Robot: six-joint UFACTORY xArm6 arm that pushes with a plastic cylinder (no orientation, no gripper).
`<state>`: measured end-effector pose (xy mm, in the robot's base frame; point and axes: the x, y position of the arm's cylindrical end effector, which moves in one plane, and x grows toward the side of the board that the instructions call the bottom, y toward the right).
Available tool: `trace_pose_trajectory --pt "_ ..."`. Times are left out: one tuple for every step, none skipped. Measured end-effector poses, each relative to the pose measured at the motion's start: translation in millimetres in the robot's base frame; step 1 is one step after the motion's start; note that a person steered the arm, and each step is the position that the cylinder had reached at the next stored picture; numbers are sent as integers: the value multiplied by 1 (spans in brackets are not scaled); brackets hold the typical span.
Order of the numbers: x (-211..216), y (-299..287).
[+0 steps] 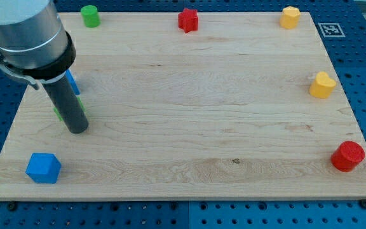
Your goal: Move your arm towards the red circle
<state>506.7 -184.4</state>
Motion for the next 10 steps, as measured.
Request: trace_pose_trajectory --pt "-4 -8" --pt "-9 -17" --pt "-12 -20" --pt "-9 -3" --pt "-2 55" --pt "-3 153" --pt "-3 266" --pt "-3 375" --pt "-2 494" --pt "1 530"
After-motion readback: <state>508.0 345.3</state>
